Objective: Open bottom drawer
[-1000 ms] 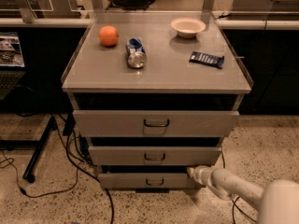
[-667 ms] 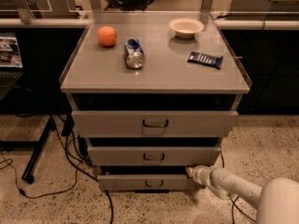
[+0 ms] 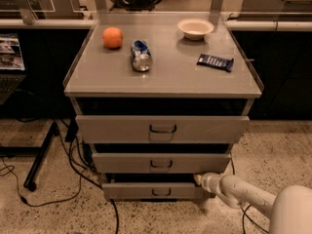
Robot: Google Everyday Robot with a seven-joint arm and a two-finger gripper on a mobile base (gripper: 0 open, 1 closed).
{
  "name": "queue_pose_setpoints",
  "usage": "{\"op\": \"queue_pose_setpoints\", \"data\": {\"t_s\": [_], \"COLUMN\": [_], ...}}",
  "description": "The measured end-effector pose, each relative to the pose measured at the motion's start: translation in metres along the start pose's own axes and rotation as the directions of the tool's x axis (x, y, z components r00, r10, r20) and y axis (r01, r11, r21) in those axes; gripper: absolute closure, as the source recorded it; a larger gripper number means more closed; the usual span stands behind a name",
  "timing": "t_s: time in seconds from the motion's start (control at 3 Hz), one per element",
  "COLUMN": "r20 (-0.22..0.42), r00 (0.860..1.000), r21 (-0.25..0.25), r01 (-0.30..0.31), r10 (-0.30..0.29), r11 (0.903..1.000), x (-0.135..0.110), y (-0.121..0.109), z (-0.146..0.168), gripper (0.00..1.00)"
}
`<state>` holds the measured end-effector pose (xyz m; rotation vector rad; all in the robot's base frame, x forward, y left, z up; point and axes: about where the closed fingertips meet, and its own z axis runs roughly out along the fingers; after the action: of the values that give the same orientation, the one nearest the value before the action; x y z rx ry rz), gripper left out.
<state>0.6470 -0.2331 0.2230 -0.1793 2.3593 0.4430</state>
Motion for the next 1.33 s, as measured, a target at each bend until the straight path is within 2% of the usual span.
{"op": "queue_pose_setpoints", "data": {"t_s": [0.33, 0.67, 1.0, 1.33], "r20": [-0.102, -0.132, -0.132, -0.208], "r00": [0.994, 0.990, 0.990, 0.977], "r21": [-0.003, -0.009, -0.009, -0.017], "r01": [-0.041, -0.048, -0.048, -0.058], "r10": [0.041, 0.047, 0.047, 0.053], "r11": [0.9992, 0.9988, 0.9988, 0.9982], "x": [0.032, 0.042, 0.042, 0.061], "y": [-0.029, -0.039, -0.039, -0.030], "z": [-0.005, -0.008, -0.008, 0.006], "gripper": [1.00, 1.00, 1.00, 1.00]}}
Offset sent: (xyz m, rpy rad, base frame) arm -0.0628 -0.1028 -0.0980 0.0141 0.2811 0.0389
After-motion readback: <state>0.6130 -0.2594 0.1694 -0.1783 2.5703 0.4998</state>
